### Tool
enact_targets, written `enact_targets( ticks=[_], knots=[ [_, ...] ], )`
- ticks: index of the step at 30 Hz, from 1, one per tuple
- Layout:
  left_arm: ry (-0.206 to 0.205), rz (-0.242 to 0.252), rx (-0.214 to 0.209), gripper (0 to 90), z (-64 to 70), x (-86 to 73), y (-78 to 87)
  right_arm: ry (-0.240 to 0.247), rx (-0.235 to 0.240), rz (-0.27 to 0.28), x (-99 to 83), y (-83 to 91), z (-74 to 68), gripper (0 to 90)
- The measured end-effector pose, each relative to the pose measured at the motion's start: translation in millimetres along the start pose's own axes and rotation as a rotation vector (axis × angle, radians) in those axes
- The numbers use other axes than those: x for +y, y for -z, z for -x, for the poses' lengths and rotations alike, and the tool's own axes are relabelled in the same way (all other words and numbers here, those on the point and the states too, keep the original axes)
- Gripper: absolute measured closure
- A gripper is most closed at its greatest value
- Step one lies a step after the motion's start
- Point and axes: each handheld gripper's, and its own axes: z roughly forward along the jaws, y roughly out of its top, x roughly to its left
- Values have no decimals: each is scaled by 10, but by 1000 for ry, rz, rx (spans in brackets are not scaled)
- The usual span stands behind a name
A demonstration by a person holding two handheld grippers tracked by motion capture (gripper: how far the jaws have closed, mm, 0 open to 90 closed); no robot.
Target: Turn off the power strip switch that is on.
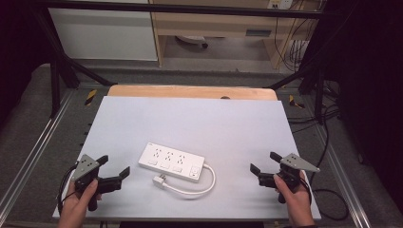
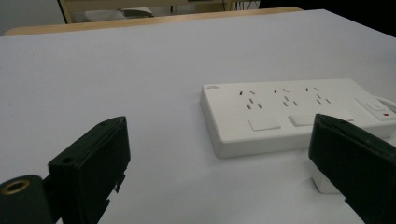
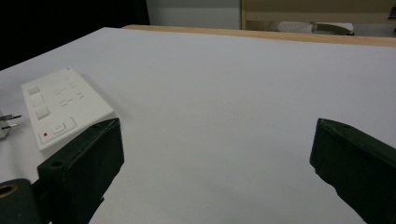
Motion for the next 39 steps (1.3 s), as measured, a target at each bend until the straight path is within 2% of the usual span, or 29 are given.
enact_targets(
  ticks=[2, 6, 10, 13, 17, 27, 39],
  knots=[
    [-1, 0, -2, 53, 6, 2, 0, 7, 7, 8, 9, 0, -14, 33],
    [8, -2, 0, 53, -1, 2, 2, -19, 26, 29, 39, 13, -31, 36],
    [9, -3, 0, 53, -1, 1, 3, -20, 26, 38, 91, 22, -42, 43],
    [8, -7, 2, 53, 1, -3, -2, -11, 31, 33, 146, 11, -38, 41],
    [8, -5, 7, 53, -3, -3, -1, -15, 61, 19, 231, -16, -67, 37],
    [8, -9, 8, 53, -5, -7, 1, 29, 107, -31, 337, -167, -197, 42],
    [4, -13, 1, 53, 6, -8, -5, 71, 148, -35, 485, -337, -387, 44]
  ],
)
